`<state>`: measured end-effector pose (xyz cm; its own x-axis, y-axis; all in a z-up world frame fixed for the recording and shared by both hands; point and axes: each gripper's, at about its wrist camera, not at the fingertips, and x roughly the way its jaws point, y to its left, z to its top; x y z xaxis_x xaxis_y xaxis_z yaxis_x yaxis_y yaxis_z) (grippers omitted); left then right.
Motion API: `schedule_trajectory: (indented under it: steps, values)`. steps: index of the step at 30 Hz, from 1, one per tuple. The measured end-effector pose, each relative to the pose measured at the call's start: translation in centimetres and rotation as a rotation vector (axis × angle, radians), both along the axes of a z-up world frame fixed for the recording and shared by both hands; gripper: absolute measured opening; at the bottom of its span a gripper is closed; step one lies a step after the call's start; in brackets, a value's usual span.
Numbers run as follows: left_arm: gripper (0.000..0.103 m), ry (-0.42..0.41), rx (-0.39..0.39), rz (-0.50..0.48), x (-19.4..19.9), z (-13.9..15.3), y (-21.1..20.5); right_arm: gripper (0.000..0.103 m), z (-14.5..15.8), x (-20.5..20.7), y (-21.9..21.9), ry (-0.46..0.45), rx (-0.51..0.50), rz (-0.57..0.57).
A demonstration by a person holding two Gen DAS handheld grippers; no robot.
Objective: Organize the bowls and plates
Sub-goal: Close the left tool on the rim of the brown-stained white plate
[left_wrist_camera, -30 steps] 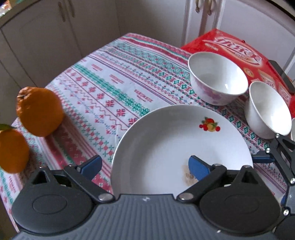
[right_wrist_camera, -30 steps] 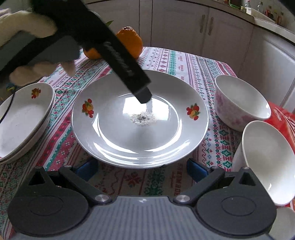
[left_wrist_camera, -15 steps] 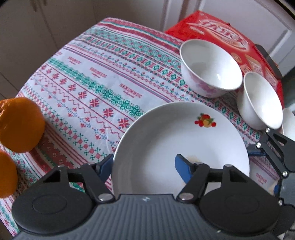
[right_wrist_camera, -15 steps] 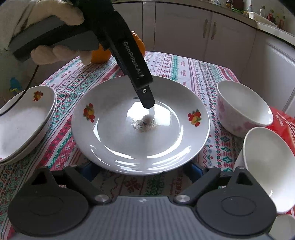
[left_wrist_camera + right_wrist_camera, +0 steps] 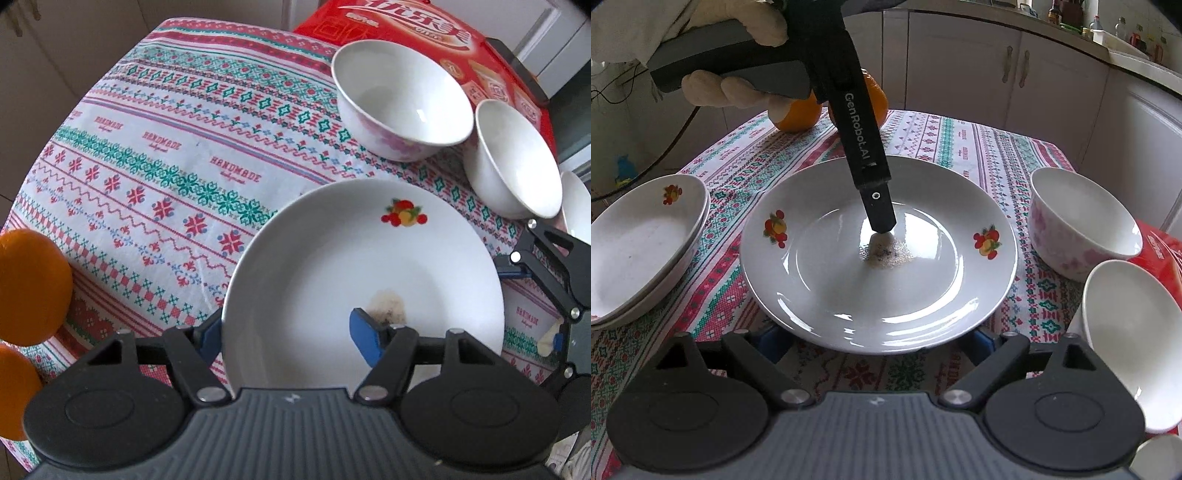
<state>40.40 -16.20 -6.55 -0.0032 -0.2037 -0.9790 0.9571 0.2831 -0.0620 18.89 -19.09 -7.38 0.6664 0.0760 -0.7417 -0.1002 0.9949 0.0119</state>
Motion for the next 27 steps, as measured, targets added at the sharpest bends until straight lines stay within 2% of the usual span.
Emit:
schedule_trajectory:
  steps: [11, 27]
  values:
    - [0.069, -0.001, -0.011, 0.018, -0.4, 0.4, 0.5, 0.095, 0.3, -0.1, 0.3, 0.006, -0.013, 0.022]
    - [0.069, -0.034, -0.047, 0.078, -2.5, 3.5, 3.4, 0.095, 2.3, -1.4, 1.1, -0.028, -0.021, 0.099]
